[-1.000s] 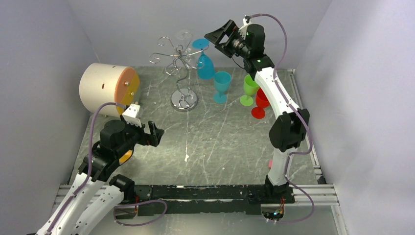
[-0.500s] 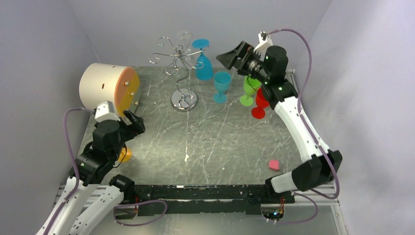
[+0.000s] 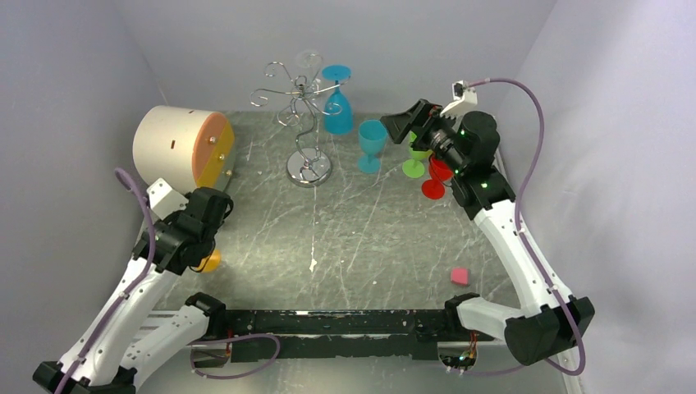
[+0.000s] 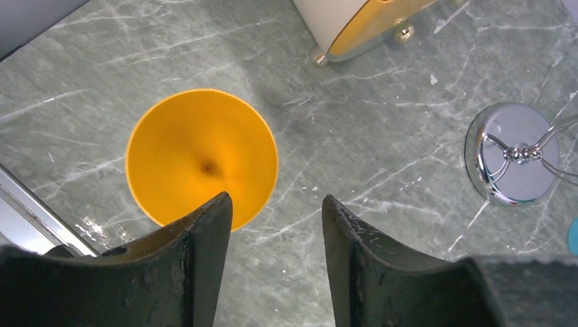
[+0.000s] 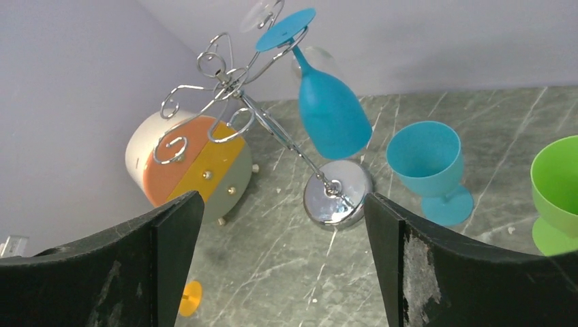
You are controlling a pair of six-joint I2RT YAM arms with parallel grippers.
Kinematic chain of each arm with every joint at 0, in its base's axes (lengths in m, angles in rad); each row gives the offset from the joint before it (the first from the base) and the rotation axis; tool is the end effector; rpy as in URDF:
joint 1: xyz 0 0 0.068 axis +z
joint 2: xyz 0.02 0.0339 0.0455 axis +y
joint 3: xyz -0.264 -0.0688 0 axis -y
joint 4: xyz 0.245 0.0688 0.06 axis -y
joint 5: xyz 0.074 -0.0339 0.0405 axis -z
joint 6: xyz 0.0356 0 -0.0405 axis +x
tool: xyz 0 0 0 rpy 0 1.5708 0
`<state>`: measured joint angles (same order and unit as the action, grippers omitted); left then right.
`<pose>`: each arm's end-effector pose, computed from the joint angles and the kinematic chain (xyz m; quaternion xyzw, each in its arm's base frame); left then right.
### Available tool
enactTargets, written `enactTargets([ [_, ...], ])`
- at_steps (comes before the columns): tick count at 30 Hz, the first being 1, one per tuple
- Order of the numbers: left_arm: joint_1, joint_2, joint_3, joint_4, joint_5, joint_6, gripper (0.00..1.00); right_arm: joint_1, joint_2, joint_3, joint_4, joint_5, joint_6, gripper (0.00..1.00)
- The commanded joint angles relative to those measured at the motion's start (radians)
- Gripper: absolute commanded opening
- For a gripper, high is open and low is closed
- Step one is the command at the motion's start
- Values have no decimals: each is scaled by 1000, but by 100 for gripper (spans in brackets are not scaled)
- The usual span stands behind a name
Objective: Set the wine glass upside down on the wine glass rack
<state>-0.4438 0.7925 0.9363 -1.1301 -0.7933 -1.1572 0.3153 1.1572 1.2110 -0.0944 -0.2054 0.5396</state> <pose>0.1221 -0.0300 0.3134 -0.4127 0.7888 0.0669 0.4506 0.2488 0.0888 0.4239 0.0097 0.7210 0.3529 0.5963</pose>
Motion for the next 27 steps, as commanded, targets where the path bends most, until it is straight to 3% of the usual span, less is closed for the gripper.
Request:
enactTargets([
  [1,5,-15,-42,51,-76,6,55,-1,-14,-31,24,-32,-30,90],
  [5,5,49,-77,31,-82,-41,60,2,-29,-99,62,-123,-16,84],
  [9,5,116,-101,30,-66,-68,55,20,-46,-135,72,-145,-24,79],
  [15,5,125,-90,33,-40,-45,15,199,-51,-102,-4,18,-151,75],
  [17,5,110,-72,26,-34,-23,7,265,-45,-95,-9,46,-185,75],
  [23,5,19,-7,41,34,104,7,362,-29,-129,94,0,-246,72],
  [27,5,-72,41,149,170,350,7,418,-6,-154,181,-50,-346,68],
])
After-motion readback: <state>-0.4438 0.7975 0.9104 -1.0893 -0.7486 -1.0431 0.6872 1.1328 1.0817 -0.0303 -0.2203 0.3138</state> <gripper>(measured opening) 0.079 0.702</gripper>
